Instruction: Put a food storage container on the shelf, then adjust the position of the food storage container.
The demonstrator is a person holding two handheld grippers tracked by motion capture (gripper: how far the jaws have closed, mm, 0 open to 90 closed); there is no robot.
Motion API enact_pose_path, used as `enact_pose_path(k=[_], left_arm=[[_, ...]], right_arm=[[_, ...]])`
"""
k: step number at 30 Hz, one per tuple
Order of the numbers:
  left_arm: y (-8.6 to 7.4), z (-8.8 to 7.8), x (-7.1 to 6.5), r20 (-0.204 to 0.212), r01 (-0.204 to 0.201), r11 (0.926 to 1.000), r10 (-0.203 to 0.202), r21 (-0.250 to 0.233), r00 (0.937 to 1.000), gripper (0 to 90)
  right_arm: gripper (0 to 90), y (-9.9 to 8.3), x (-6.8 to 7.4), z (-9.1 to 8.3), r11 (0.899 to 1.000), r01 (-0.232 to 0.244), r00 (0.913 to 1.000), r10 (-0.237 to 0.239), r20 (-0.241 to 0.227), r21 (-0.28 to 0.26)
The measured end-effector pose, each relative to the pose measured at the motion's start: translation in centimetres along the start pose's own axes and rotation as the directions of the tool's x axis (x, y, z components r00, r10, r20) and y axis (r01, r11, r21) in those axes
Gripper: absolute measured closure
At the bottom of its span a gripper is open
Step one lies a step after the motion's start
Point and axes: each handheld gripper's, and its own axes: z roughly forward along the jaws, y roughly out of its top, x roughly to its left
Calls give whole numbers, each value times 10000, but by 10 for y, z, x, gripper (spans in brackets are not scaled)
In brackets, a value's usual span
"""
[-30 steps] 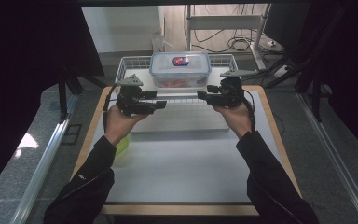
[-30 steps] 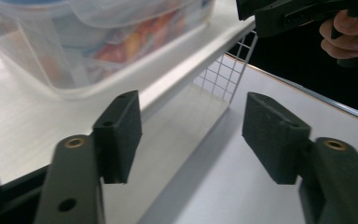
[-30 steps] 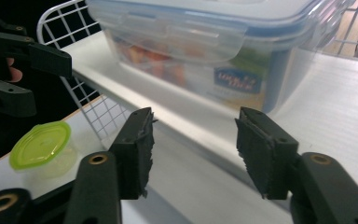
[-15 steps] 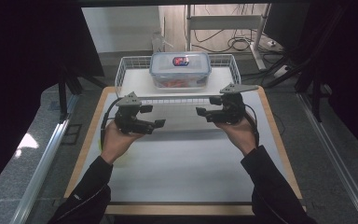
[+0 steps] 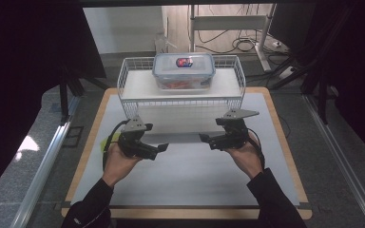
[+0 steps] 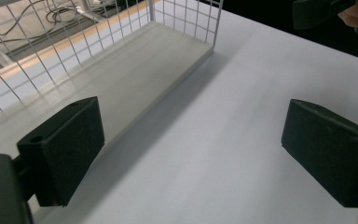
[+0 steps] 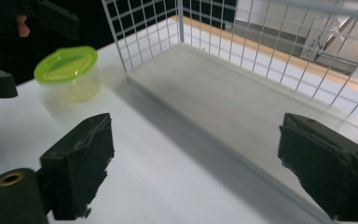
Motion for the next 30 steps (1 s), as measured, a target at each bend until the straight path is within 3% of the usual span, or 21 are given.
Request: enact_pose_path(k=[6,9,12,15,19,25,30], left_arm=[[-23,6,-12,-185,-341,9992,345,231,9992,32],[-37,8,-16,-10,-214,9993,214,303,9998,30],[-44,9,-20,-160,-365,9980,373,509,9992,29],[-57,11,-24,-50,-130,9982,133,582,9999,26],[-74,12,-28,-266,-67,9955,92,945,9996,23],[-80,10,-31,-506,-134,9960,179,879,9986,21],[-79,11,-30,-715,-205,9952,274,952,9971,18]], right_arm=[[62,-19,4,-2,9997,-13,9998,18,-211,241],[62,-33,4,-1,9990,-115,9992,130,-367,426],[58,-43,6,-1,9986,-77,9990,100,-440,514],[53,-56,8,0,9971,-51,9994,77,-344,763],[45,-72,10,-6,9962,-95,9997,115,-235,865],[43,-87,14,-17,9966,32,10000,-37,64,819],[44,-92,8,-24,9969,1,9996,-24,294,792]])
